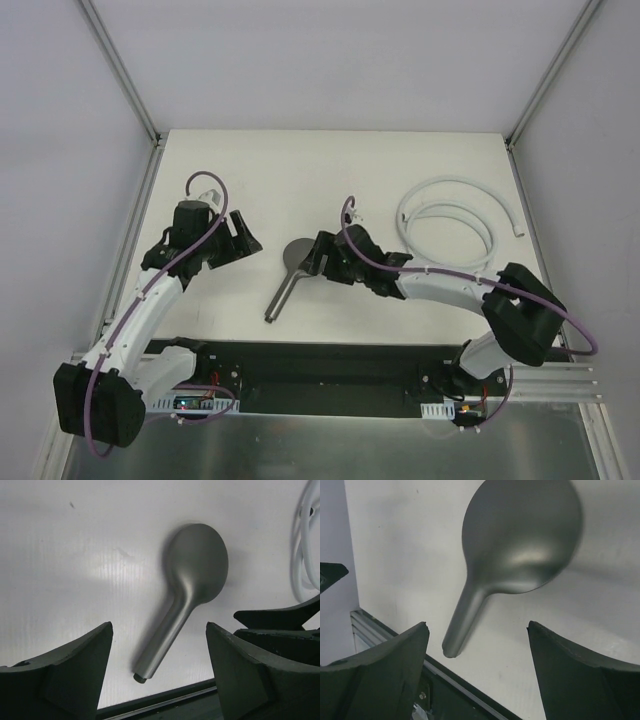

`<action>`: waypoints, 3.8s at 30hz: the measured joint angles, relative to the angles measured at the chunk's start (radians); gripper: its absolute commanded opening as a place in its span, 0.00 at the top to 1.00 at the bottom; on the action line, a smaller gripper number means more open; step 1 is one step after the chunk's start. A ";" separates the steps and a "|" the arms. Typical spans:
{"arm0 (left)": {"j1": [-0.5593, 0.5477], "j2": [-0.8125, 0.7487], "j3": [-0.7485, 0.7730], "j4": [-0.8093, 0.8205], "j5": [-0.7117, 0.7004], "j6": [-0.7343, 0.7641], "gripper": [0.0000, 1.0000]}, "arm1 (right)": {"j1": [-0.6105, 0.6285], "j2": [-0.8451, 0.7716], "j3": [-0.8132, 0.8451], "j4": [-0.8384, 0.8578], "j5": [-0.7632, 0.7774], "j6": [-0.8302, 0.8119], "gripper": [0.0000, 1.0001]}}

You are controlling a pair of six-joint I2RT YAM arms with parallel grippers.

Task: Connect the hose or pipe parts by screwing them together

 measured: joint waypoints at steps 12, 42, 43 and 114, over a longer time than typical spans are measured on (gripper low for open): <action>0.050 -0.102 -0.094 -0.036 0.029 -0.011 0.20 | 0.170 0.217 -0.104 0.439 0.129 0.177 0.15; 0.074 0.062 -0.122 -0.053 0.099 -0.032 0.25 | 0.114 0.452 -0.200 0.927 0.213 0.281 0.66; 0.074 0.091 -0.117 -0.053 0.097 -0.028 0.25 | 0.109 0.439 -0.216 0.928 0.216 0.282 0.63; -0.024 0.217 0.218 -0.015 0.286 0.082 1.00 | -0.491 -0.445 -0.014 -0.185 0.250 -0.471 0.35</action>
